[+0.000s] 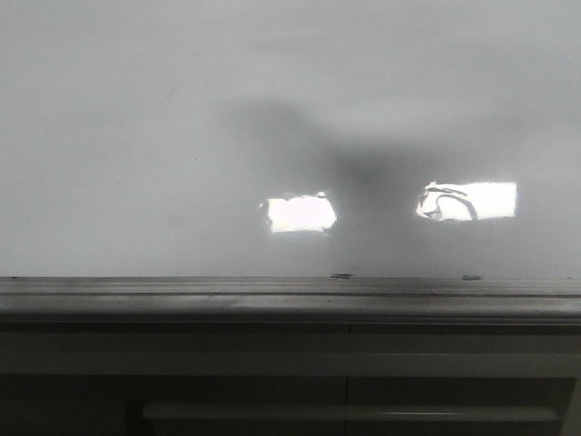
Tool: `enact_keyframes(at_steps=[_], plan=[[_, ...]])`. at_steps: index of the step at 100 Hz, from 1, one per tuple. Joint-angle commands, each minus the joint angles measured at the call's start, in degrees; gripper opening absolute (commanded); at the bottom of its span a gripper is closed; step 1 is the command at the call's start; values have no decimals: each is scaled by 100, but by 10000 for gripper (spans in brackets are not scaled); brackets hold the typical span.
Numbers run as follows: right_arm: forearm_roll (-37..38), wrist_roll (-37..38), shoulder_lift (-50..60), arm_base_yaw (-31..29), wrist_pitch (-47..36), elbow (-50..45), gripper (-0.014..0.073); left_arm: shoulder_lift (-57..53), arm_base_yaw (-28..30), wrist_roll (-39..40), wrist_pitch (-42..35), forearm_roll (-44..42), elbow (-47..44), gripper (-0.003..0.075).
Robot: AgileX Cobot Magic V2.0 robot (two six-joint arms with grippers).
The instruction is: Write number 0 on whiteboard
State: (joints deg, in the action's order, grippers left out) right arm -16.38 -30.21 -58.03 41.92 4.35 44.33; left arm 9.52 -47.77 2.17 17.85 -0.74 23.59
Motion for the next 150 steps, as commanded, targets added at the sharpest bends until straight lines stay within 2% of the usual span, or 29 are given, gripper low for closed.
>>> enact_keyframes(at_steps=[1, 32, 79, 138, 150], plan=[[23, -39, 49, -59, -321, 203, -46, 60, -39, 65, -486, 10, 142, 115], [23, -39, -41, -601, -212, 203, -46, 60, -39, 65, -486, 10, 142, 115], [-189, -39, -546, -600, 130, 203, -47, 60, -39, 65, -494, 74, 142, 115], [-189, -39, -479, -616, 1618, 203, -47, 60, -39, 65, -494, 74, 142, 115], [41, 163, -416, -761, 1831, 203, -47, 60, -39, 65, -494, 74, 142, 115]])
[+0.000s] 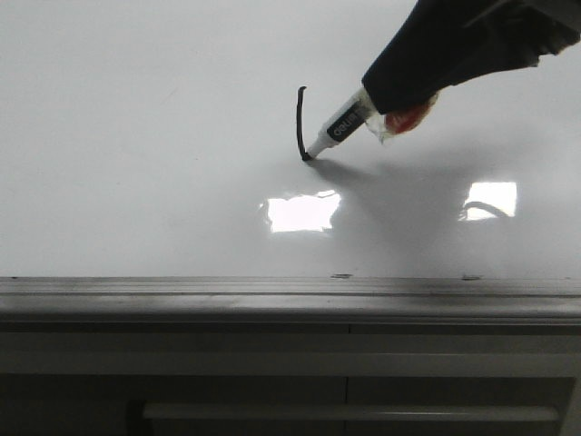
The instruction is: Write number 0 on whiteboard
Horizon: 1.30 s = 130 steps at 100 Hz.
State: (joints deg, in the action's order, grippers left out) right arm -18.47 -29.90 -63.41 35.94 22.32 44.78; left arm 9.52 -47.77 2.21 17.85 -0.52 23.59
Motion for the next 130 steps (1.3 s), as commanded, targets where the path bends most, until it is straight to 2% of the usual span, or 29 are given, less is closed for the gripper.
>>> enact_keyframes(at_steps=[1, 12, 31, 58, 77, 115, 130], plan=[[283, 171, 135, -174, 45, 158, -47, 60, -39, 60, -494, 52, 142, 115], [487, 418, 247, -414, 144, 158, -47, 60, -39, 60, -494, 52, 142, 115], [512, 429, 438, -821, 19, 158, -47, 60, -39, 60, -494, 52, 142, 115], [525, 429, 445, -859, -429, 409, -47, 60, -39, 60, -527, 52, 142, 115], [492, 429, 187, -859, -212, 666, -47, 60, -39, 60, -527, 52, 142, 115], [492, 429, -309, -179, -179, 892, -47, 60, -39, 60, -527, 52, 142, 115], [492, 429, -409, -125, -179, 901, -47, 60, -39, 60, -527, 52, 142, 115]])
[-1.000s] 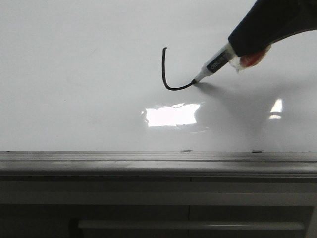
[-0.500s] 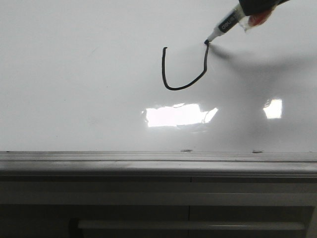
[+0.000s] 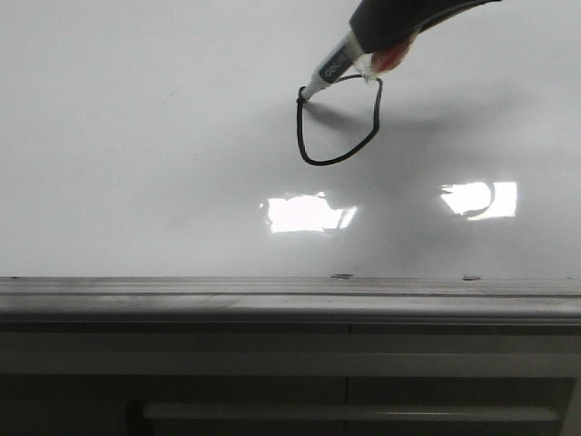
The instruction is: Write number 0 on whiteboard
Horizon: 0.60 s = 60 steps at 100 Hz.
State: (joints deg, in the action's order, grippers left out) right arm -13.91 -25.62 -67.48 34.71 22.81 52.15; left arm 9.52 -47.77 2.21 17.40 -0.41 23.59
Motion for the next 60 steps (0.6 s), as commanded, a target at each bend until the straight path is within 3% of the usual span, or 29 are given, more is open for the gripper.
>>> enact_keyframes(at_steps=[1, 25, 60], plan=[[36, 2, -2, -2, -228, 164, -47, 60, -39, 60, -482, 41, 142, 115], [-58, 2, 95, 7, -124, 481, -47, 60, -39, 60, -482, 41, 142, 115], [72, -61, 1185, 96, -226, 1440, -48, 60, -39, 60, -482, 170, 142, 115]])
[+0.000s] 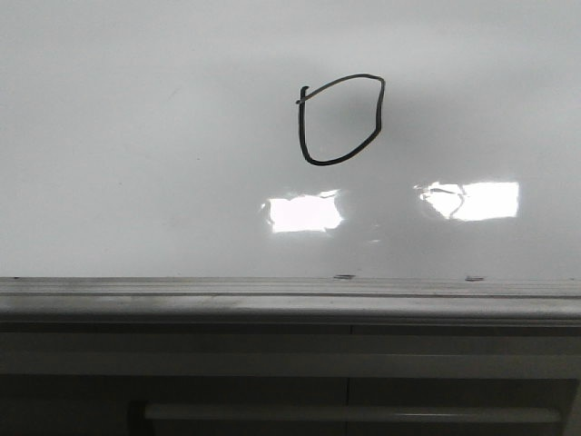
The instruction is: Write number 0 on whiteboard
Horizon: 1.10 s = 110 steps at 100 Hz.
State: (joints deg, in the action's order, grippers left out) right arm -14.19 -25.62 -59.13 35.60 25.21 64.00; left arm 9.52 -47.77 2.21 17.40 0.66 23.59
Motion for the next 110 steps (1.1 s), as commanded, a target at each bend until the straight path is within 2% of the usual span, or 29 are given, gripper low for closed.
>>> enact_keyframes(at_steps=[1, 44, 59, 66, 72, 81, 87, 92, 110], plan=[[121, -61, 388, 7, -466, 256, -48, 60, -39, 60, -482, 63, 142, 115], [262, -61, 614, 7, 225, 256, -48, 60, -39, 60, -482, 63, 142, 115], [-172, -154, 580, 141, 772, 256, -50, 60, -39, 60, -438, 368, 142, 117], [-351, -493, 491, 346, 1390, 256, -50, 158, -39, 28, 96, 391, 272, 127], [-442, -677, 366, 604, 1906, 256, -50, 337, -39, -50, 951, 391, 550, 158], [-454, -754, 145, 994, 2126, 256, -50, 764, -39, -834, 1929, 658, 1041, 278], [-454, -896, 10, 1287, 1992, 256, -50, 1095, -39, -1579, 2238, 1028, 1335, 370], [-454, -1032, -132, 1524, 1813, 256, -50, 1358, -39, -2075, 2415, 1378, 1611, 410], [-454, -1241, -603, 2244, 1378, 380, -50, 2290, -39, -3378, 2861, 2523, 2264, 386]])
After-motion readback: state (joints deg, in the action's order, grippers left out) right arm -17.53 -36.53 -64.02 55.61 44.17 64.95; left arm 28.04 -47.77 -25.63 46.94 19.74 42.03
